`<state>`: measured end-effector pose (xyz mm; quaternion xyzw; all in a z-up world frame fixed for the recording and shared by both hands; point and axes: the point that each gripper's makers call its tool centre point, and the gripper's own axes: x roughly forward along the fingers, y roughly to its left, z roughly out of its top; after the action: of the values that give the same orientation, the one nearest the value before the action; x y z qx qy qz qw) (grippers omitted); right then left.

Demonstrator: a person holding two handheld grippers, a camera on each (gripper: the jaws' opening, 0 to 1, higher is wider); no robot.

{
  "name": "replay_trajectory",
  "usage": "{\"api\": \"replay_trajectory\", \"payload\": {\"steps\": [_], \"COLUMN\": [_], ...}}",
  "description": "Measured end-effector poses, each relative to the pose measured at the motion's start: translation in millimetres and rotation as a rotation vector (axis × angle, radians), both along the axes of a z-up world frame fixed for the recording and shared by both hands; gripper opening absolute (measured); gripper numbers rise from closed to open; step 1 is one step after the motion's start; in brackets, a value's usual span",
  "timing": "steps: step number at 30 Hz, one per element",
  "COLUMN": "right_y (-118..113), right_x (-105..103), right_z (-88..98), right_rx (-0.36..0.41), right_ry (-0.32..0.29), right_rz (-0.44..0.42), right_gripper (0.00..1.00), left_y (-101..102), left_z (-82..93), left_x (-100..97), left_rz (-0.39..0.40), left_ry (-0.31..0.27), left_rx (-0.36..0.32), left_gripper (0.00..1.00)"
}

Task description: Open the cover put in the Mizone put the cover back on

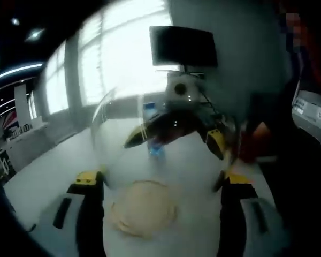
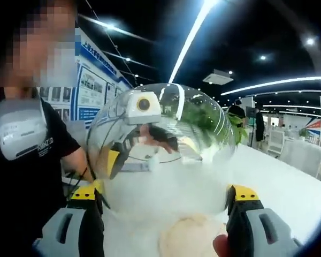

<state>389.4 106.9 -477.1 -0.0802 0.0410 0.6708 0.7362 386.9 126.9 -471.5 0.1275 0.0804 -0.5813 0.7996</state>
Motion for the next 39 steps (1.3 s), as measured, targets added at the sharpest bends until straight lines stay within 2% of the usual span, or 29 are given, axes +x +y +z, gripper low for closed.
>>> {"api": "replay_trajectory", "payload": {"steps": [5, 13, 25, 29, 33, 39], "right_y": [0, -3, -11, -13, -12, -12], "right_x": [-1, -13, -31, -38, -41, -42], "right_z": [0.3, -4.4, -6.6, -7.5, -8.0, -8.8], "right_rx": [-0.007, -0.08, -0.076, -0.071, -0.078, -0.061], "right_ry": [0.007, -0.001, 0.014, 0.014, 0.011, 0.012], "right_rz": [0.002, 0.02, 0.092, 0.124, 0.131, 0.106], "right_gripper": [0.89, 0.88, 0.83, 0.82, 0.82, 0.83], "left_y": [2, 3, 4, 5, 5, 1], "left_z": [0.0, -2.9, -8.1, -11.7, -11.0, -8.8], "left_x": [-1.8, -15.8, -34.9, -42.1, -42.6, -43.0], "left_rz": [-0.019, -0.058, -0.141, -0.171, -0.164, -0.133], "left_ry": [0.003, -0.012, -0.053, -0.098, -0.088, -0.06], "left_rx": [-0.018, 0.015, 0.021, 0.051, 0.063, 0.004], "left_gripper": [0.75, 0.73, 0.71, 0.7, 0.7, 0.73]}}
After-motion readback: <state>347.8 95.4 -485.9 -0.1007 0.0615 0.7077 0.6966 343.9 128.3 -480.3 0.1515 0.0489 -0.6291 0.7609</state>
